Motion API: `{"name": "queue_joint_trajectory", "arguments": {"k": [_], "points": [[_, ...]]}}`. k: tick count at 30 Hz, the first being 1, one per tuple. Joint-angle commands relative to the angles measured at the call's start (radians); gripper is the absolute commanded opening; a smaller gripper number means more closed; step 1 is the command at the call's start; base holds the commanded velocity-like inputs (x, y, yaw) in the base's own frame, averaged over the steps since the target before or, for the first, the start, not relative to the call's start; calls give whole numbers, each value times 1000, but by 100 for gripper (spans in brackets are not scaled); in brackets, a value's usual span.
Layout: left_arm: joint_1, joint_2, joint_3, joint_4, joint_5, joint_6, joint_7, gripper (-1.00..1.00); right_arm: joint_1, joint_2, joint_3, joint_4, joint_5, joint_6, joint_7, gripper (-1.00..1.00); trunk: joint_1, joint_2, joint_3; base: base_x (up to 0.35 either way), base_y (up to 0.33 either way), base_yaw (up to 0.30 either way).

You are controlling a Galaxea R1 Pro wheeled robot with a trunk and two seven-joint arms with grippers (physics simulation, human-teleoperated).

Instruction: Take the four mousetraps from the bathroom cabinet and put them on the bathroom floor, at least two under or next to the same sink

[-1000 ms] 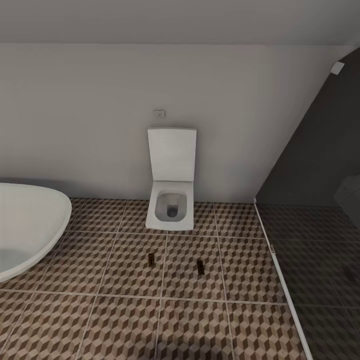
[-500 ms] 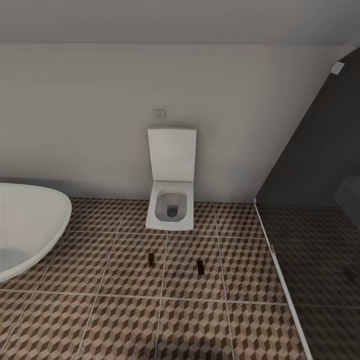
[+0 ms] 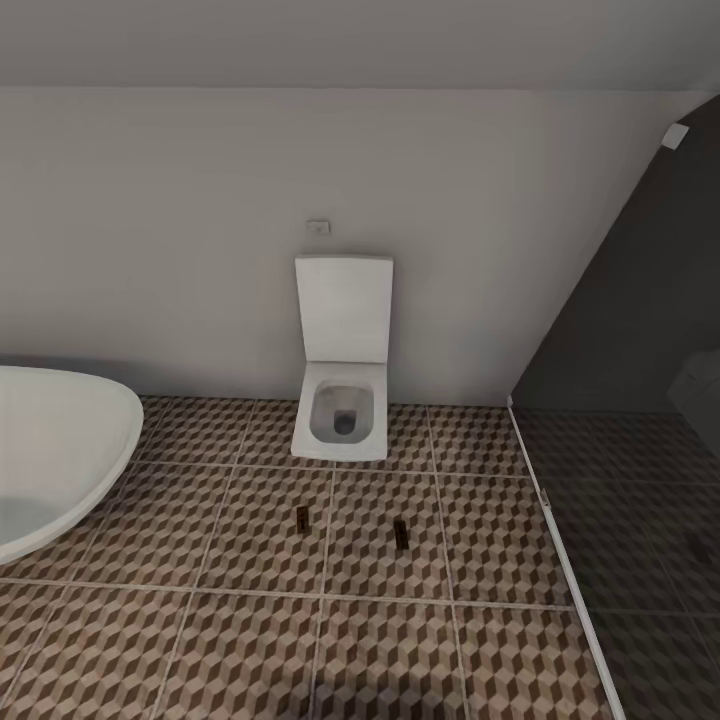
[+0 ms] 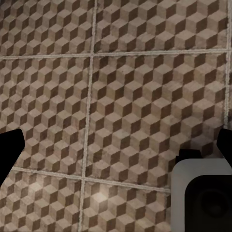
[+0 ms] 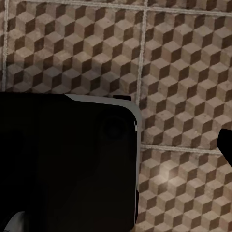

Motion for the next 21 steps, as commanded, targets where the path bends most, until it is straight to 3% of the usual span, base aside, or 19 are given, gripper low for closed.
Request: {"name": "queue_joint_trajectory", "arguments": {"k": [1, 21], "points": [[-1, -1, -9, 3, 3, -4, 4, 100, -1, 0, 3, 1, -4, -3, 4, 100, 0, -2, -1, 0, 0, 0], [-1, 0, -9, 3, 3, -4, 4, 100, -1, 0, 3, 1, -4, -3, 4, 100, 0, -2, -1, 0, 0, 0]]}}
